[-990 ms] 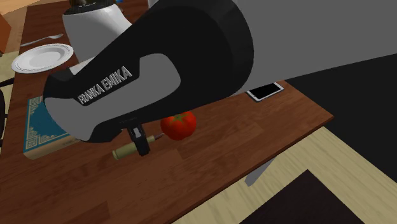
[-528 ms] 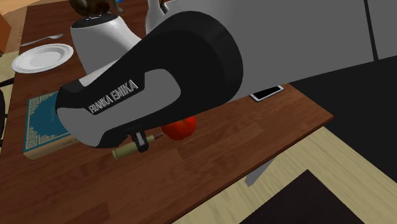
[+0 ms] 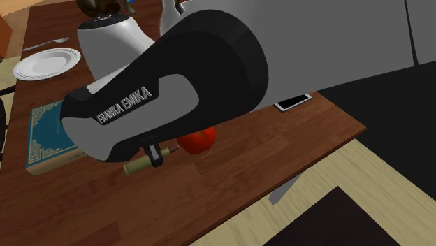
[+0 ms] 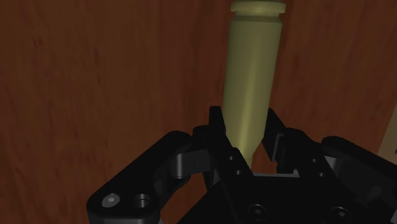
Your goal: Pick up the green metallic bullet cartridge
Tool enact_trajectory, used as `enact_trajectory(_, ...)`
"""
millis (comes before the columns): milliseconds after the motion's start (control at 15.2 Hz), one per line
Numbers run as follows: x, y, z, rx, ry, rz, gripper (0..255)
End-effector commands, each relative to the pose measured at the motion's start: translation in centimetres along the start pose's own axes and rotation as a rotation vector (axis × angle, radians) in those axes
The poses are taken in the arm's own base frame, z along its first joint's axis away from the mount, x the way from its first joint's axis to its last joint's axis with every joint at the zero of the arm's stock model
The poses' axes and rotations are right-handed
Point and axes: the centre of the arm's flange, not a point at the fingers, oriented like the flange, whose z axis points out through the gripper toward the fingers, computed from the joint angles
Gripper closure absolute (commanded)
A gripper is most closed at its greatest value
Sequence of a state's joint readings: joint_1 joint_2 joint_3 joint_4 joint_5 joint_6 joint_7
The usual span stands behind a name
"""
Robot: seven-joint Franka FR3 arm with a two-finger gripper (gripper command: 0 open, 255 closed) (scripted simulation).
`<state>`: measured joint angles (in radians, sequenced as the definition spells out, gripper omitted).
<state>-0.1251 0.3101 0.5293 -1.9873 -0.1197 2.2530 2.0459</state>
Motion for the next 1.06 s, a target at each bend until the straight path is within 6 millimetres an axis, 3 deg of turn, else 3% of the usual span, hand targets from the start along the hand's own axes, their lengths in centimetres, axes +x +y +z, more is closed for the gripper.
enact_trajectory(0,0.0,0.1,-0.7,-0.004,0.001,0.000,255)
enact_trajectory(858,-0.4,0.3,-7.5,-0.004,0.001,0.000,255)
enact_trajectory(990,-0.4,0.3,-7.6,-0.004,0.001,0.000,255)
